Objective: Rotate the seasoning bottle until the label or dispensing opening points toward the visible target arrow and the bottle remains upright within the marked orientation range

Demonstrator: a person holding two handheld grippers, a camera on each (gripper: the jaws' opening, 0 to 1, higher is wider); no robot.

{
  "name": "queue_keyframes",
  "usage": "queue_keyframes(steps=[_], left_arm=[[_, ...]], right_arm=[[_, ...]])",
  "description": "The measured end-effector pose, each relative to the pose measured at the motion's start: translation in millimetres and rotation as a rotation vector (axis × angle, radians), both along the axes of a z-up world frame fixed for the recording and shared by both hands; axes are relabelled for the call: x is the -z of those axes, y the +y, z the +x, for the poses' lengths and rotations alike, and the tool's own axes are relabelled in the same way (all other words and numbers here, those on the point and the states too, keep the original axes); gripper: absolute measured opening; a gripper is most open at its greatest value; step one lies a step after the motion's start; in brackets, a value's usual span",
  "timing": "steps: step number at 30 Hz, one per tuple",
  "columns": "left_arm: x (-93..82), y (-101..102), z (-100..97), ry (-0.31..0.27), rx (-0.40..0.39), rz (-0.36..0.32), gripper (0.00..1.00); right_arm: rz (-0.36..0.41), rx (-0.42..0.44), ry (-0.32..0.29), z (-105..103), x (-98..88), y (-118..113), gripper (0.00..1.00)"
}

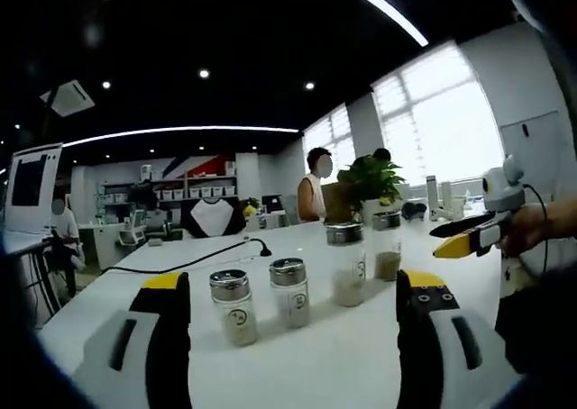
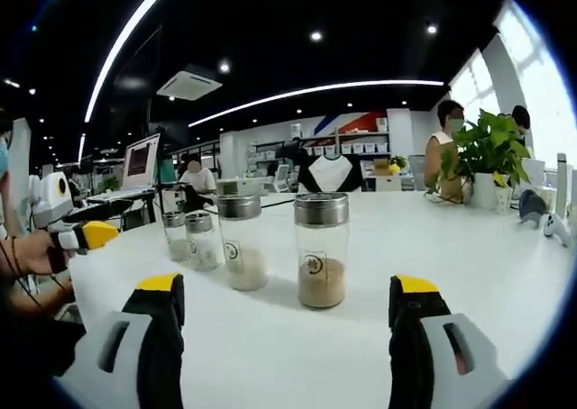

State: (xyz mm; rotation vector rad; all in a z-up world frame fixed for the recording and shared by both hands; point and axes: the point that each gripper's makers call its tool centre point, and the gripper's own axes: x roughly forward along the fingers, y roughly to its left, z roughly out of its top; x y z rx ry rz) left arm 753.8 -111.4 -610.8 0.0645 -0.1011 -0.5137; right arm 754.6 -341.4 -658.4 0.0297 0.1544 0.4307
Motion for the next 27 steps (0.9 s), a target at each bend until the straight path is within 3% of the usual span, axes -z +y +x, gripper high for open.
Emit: queue_keyframes(steps=[10, 27], left_arm=[[3.7, 18, -1.4, 0.01, -0.034, -0.056, 1.0], [6.7, 9, 0.8, 0.037, -0.023, -0.051, 1.0]], right_arm=[[-0.011, 0.006, 0.006, -1, 4.2, -3, 0.99], [-0.017, 0.007, 0.005, -1, 1.7, -4, 0.99]])
